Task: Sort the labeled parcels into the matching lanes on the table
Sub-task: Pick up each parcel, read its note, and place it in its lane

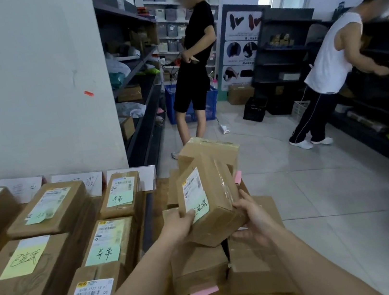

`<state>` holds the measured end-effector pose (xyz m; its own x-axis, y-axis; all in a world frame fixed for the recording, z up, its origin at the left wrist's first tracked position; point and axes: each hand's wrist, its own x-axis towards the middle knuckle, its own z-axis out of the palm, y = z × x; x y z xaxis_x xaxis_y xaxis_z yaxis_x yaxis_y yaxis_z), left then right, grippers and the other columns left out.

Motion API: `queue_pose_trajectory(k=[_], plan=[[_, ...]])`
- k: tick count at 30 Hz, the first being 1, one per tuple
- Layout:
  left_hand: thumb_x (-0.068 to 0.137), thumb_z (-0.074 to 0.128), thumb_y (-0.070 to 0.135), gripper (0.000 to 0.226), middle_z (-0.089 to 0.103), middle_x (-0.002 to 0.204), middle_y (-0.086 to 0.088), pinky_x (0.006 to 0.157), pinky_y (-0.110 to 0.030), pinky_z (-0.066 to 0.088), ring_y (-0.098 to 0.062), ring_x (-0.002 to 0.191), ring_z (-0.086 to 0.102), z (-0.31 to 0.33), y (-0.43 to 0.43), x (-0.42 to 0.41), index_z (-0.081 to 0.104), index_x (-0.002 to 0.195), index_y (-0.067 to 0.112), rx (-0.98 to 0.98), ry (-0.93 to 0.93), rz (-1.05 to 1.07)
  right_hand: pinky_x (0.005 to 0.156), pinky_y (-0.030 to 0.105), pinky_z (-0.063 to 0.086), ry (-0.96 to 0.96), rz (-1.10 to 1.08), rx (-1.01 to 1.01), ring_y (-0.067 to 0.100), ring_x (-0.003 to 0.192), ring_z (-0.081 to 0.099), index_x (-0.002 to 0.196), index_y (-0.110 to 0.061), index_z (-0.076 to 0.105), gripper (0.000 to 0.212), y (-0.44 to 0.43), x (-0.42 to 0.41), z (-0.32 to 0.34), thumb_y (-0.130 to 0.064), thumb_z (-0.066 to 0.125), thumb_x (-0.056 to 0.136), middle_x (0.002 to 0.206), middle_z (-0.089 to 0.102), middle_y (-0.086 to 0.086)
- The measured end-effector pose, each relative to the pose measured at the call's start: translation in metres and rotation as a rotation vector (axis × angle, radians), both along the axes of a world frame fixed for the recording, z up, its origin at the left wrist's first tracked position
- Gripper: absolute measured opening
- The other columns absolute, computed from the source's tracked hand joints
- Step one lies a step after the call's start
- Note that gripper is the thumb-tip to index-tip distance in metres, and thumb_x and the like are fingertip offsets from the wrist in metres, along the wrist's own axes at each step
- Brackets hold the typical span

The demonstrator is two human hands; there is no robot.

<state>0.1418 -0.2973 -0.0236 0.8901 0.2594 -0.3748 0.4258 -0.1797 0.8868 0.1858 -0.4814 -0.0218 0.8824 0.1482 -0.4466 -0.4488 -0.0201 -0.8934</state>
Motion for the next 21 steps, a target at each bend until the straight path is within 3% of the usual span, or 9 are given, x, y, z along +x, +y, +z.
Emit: queue_pose_trajectory(k=[2,4,6,9,11,15,19,21], plan=[[0.097,0.055,0.036,0.034,0.062,0.117,0.002,0.062,-0.020,0.046,-0.014,0.094,0.060,-0.002,0.001,0.001,0.054,0.122,0.012,-0.009,-0.016,0.013,0.095,0.051,0.053,-0.052,-0.034,-0.056,0.026,0.110,0.063,0.140,-0.035,0.049,0.048,0.002,0.001,0.001,-0.020,0.049,0.094,0.126,0.065,0.002],[0.094,0.061,0.036,0.029,0.061,0.111,0.004,0.066,-0.023,0.049,-0.014,0.095,0.059,-0.002,0.002,0.000,0.050,0.112,0.017,-0.016,-0.025,0.036,0.101,0.048,0.050,-0.118,-0.030,-0.158,0.023,0.116,0.060,0.137,-0.033,0.054,0.047,0.003,0.001,0.003,-0.039,0.050,0.091,0.132,0.062,0.000],[0.090,0.067,0.034,0.031,0.062,0.109,0.003,0.077,-0.029,0.054,-0.014,0.096,0.060,-0.002,0.003,-0.003,0.049,0.111,0.019,-0.044,-0.042,0.047,0.107,0.046,0.045,-0.162,-0.020,-0.219,0.022,0.122,0.057,0.137,-0.028,0.056,0.071,0.006,-0.004,0.006,-0.069,0.057,0.079,0.134,0.060,-0.003],[0.085,0.073,0.034,0.049,0.063,0.120,0.001,0.090,-0.038,0.055,-0.017,0.104,0.062,0.002,0.006,-0.010,0.052,0.125,0.014,-0.066,-0.081,0.053,0.107,0.044,0.045,-0.224,0.009,-0.231,0.020,0.122,0.057,0.140,-0.026,0.053,0.103,0.011,-0.017,0.009,-0.087,0.064,0.057,0.134,0.060,-0.003],[0.086,0.073,0.031,0.057,0.060,0.127,-0.001,0.093,-0.039,0.053,-0.020,0.112,0.060,0.006,0.009,-0.017,0.048,0.134,0.014,-0.056,-0.110,0.077,0.104,0.040,0.048,-0.247,0.016,-0.220,0.018,0.121,0.057,0.144,-0.024,0.049,0.104,0.014,-0.026,0.011,-0.081,0.068,0.059,0.137,0.059,-0.002],[0.094,0.063,0.020,0.047,0.060,0.131,-0.001,0.090,-0.033,0.051,-0.017,0.111,0.058,0.013,0.018,-0.032,0.047,0.138,0.016,-0.048,-0.187,0.104,0.079,0.020,0.050,-0.264,-0.015,-0.161,0.016,0.119,0.056,0.147,-0.019,0.044,0.069,0.023,-0.041,0.014,-0.047,0.066,0.087,0.139,0.056,0.002],[0.096,0.059,0.016,0.043,0.060,0.128,0.004,0.079,-0.023,0.048,-0.010,0.099,0.056,0.019,0.031,-0.047,0.049,0.137,0.018,-0.048,-0.282,0.136,0.103,0.039,0.049,-0.314,-0.048,-0.143,0.018,0.124,0.054,0.146,-0.021,0.045,0.077,0.038,-0.057,0.017,-0.053,0.069,0.080,0.140,0.055,-0.001],[0.096,0.059,0.016,0.047,0.057,0.132,0.002,0.073,-0.016,0.046,-0.008,0.098,0.054,0.024,0.036,-0.056,0.046,0.141,0.017,-0.028,-0.316,0.163,0.105,0.043,0.047,-0.332,-0.051,-0.115,0.019,0.126,0.053,0.147,-0.023,0.043,0.076,0.045,-0.065,0.019,-0.052,0.068,0.082,0.142,0.054,-0.001]])
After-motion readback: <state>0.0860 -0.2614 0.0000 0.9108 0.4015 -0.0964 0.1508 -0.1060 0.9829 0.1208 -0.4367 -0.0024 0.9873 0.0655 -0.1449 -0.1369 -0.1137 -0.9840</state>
